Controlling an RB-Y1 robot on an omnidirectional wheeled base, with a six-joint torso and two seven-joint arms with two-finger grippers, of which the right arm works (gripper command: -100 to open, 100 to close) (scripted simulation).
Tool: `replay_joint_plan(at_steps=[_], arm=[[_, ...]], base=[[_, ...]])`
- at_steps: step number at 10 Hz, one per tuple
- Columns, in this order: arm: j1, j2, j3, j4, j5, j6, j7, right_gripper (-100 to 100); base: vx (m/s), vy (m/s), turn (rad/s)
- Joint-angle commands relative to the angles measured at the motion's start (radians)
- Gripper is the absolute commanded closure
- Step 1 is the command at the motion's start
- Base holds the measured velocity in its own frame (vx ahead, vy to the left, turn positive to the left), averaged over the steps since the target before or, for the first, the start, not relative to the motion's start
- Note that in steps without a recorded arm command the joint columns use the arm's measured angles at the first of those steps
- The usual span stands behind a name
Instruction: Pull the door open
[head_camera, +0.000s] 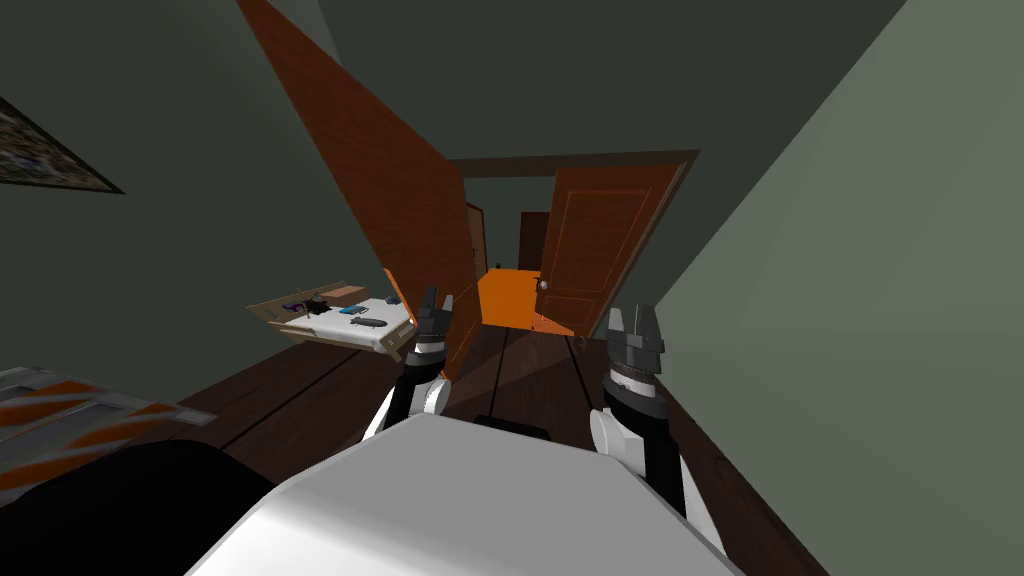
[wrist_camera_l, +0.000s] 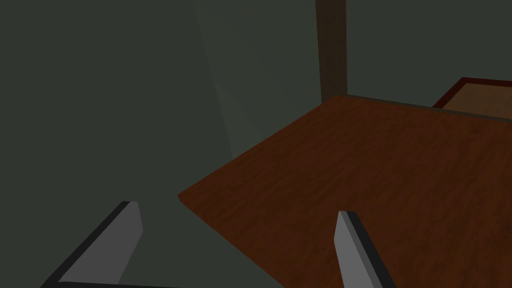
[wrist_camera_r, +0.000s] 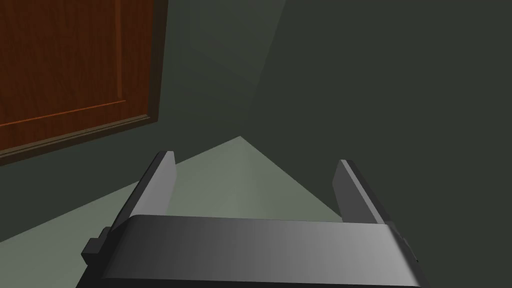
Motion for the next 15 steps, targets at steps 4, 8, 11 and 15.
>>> replay_joint_plan(at_steps=[4,8,11,15], arm=[[-0.026,-0.021,-0.019,0.082,0.023,-0.015,0.055,-100],[-0.056,-0.039,-0.039,0.173,0.049,-0.031,0.115,-100],[-0.074,-0.049,-0.052,0.229,0.064,-0.042,0.153,-100],[-0.107,-0.063,-0.075,0.332,0.093,-0.06,0.221,-100]], base=[[0.16,0.014,-0.006],[0.124,0.002,-0.006],[0.111,0.006,-0.006],[0.128,0.014,-0.008]])
